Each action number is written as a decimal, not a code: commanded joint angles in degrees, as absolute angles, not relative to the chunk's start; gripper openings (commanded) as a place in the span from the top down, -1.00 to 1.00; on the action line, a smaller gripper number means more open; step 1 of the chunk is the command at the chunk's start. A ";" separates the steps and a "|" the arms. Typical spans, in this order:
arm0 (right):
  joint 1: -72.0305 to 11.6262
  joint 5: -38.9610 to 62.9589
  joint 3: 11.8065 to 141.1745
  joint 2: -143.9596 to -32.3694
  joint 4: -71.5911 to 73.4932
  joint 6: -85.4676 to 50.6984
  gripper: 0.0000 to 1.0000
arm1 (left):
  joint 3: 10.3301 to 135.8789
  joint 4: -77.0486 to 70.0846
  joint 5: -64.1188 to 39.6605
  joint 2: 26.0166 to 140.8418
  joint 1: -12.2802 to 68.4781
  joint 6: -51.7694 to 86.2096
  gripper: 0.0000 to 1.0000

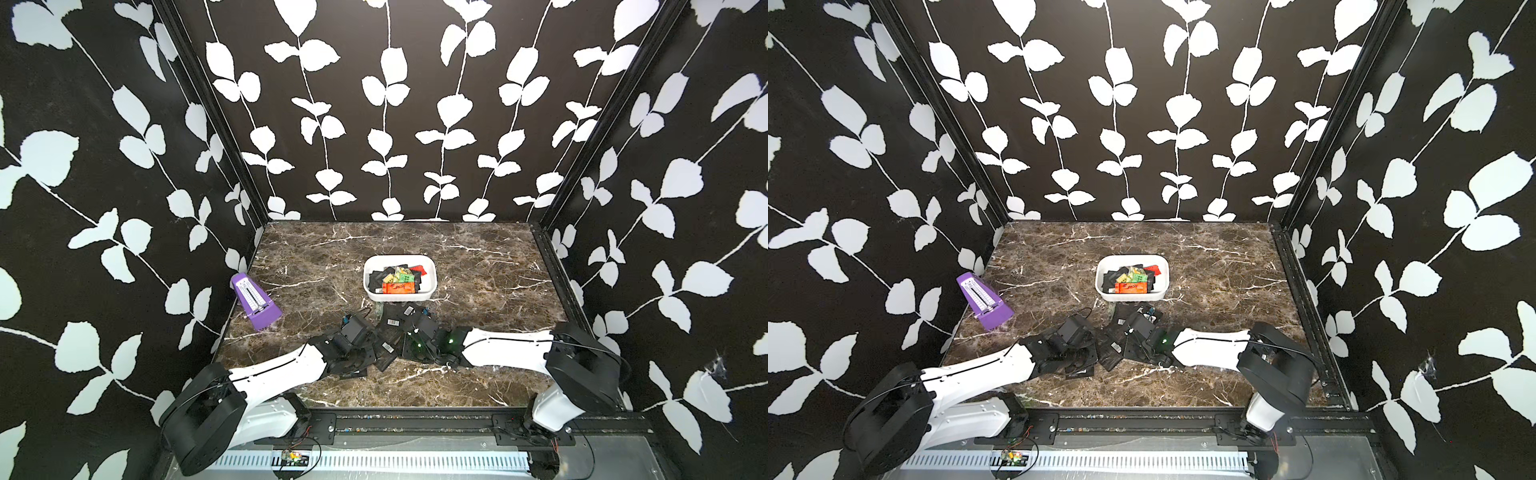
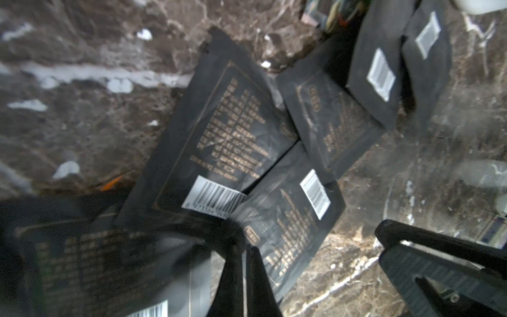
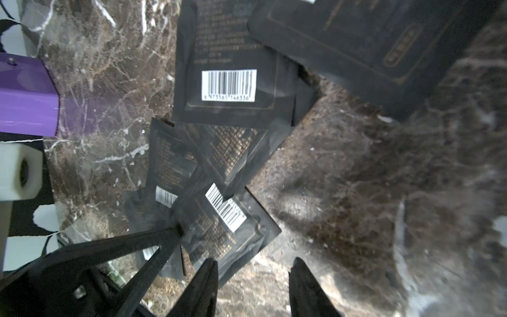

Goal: Put the tea bags into the storage box
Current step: Move the tea bag to the center of the board.

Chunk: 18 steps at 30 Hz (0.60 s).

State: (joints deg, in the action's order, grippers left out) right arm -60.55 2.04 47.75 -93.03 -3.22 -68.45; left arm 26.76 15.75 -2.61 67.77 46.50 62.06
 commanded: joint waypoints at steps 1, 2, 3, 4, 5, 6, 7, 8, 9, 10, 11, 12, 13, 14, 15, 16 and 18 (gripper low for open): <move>-61.00 1.33 49.83 -94.00 -2.40 -68.85 0.12 | 25.61 14.97 -2.64 68.61 46.41 62.61 1.00; -61.00 1.27 49.83 -94.23 -2.37 -68.91 0.12 | 25.42 15.02 -2.66 68.80 46.47 62.58 1.00; -61.00 1.27 49.88 -94.43 -2.37 -68.97 0.12 | 25.32 15.12 -2.55 69.01 46.43 62.58 1.00; -61.01 1.22 49.81 -94.71 -2.39 -68.99 0.12 | 25.06 15.12 -2.46 69.16 46.48 62.67 1.00; -61.02 1.23 49.83 -95.04 -2.36 -69.05 0.12 | 24.97 15.16 -2.44 69.19 46.46 62.73 1.00; -61.00 1.18 49.82 -95.26 -2.26 -69.04 0.12 | 24.77 15.23 -2.34 69.24 46.43 62.75 1.00; -61.02 1.23 49.83 -95.59 -2.24 -69.06 0.12 | 24.63 15.30 -2.23 69.17 46.41 62.60 1.00; -61.00 1.26 49.91 -95.83 -2.12 -68.99 0.12 | 24.50 15.53 -2.26 69.19 46.42 62.61 1.00; -61.00 1.19 50.00 -96.09 -2.07 -68.87 0.13 | 24.43 15.64 -2.12 69.11 46.45 62.61 1.00; -61.00 1.19 50.05 -96.28 -1.88 -68.73 0.13 | 24.17 15.67 -2.15 69.11 46.45 62.58 1.00; -61.02 1.01 50.09 -96.40 -1.86 -68.61 0.13 | 24.04 15.72 -2.13 69.15 46.43 62.50 1.00; -61.03 0.92 50.07 -96.49 -1.53 -68.49 0.13 | 23.91 15.64 -2.12 69.07 46.41 62.66 1.00; -61.00 0.81 50.14 -96.74 -1.39 -68.45 0.13 | 23.69 15.63 -2.22 69.08 46.46 62.60 1.00; -61.01 0.64 50.10 -96.84 -1.24 -68.32 0.13 | 23.56 15.56 -2.26 68.93 46.49 62.66 1.00; -61.00 0.46 50.10 -96.99 -0.98 -68.22 0.14 | 23.49 15.64 -2.20 68.88 46.44 62.66 1.00; -61.01 0.35 50.01 -97.18 -0.80 -68.28 0.16 | 23.42 15.73 -2.21 68.85 46.45 62.54 1.00; -61.00 0.49 49.85 -97.61 0.10 -68.35 0.19 | 23.45 15.96 -2.21 68.65 46.41 62.44 1.00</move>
